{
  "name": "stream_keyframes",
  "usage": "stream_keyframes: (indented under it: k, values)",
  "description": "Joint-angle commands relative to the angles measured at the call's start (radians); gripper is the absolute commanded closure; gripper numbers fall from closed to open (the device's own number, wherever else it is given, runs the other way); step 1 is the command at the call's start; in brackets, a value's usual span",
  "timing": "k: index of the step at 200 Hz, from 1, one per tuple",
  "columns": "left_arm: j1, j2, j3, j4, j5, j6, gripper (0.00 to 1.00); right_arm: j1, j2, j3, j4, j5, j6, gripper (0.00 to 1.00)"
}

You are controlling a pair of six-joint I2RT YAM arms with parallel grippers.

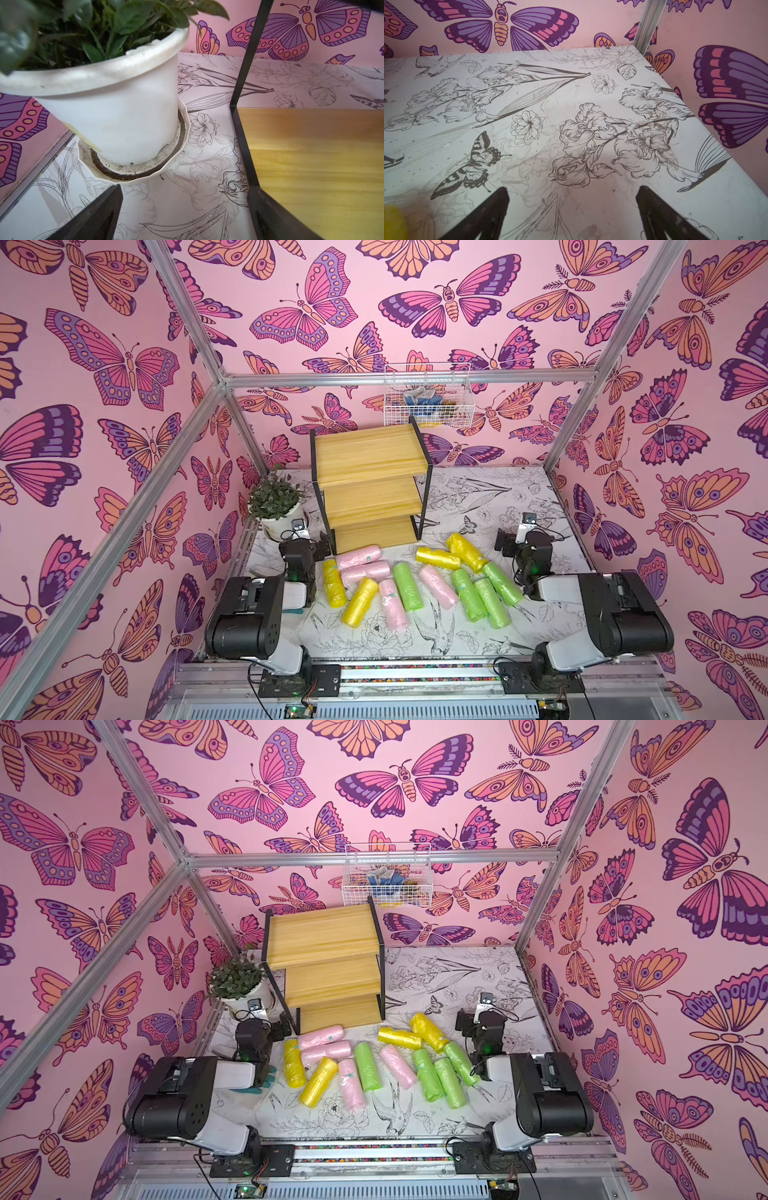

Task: Sort the rolls of trash bags by color and place them on the shelf
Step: Pick up the roll of trash bags from the center of the board.

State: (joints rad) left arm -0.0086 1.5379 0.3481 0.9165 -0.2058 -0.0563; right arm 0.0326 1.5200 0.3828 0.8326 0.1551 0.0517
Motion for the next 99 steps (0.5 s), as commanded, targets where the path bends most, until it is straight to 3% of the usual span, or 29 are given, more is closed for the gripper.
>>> stream_keyframes:
  k: [1,99]
  values:
    - [0.001,-0.002,0.008,0.001,0.006,0.007,0.0,-0.002,-0.014,0.013,-0.008,-0.017,-0.006,0.01]
    - [0.001,0.004,0.006,0.011,0.005,0.008,0.0,-0.013,-0.012,0.018,-0.018,-0.032,0.003,0.01]
